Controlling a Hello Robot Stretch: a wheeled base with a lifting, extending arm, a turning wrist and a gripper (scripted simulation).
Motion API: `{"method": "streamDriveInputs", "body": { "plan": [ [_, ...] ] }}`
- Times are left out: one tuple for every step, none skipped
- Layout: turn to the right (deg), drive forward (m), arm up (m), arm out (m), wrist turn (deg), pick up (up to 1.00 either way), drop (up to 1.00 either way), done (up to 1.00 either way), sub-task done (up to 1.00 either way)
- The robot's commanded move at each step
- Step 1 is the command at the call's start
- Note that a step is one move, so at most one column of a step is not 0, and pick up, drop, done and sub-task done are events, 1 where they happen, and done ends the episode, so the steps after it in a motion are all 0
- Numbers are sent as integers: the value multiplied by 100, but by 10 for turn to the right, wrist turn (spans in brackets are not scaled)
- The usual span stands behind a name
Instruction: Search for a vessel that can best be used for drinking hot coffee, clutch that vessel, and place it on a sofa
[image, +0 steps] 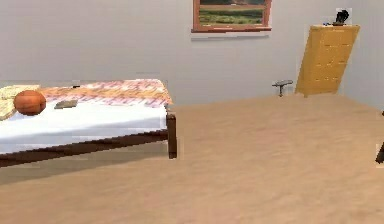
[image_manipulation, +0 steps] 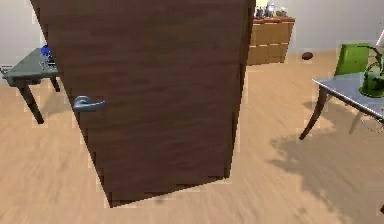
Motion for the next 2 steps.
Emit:
{"method": "streamDriveInputs", "body": {
  "plan": [
    [0, 40, 0, 0, 0, 0, 0, 0, 0],
    [270, 0, 0, 0, 0, 0, 0, 0, 0]
  ]
}}
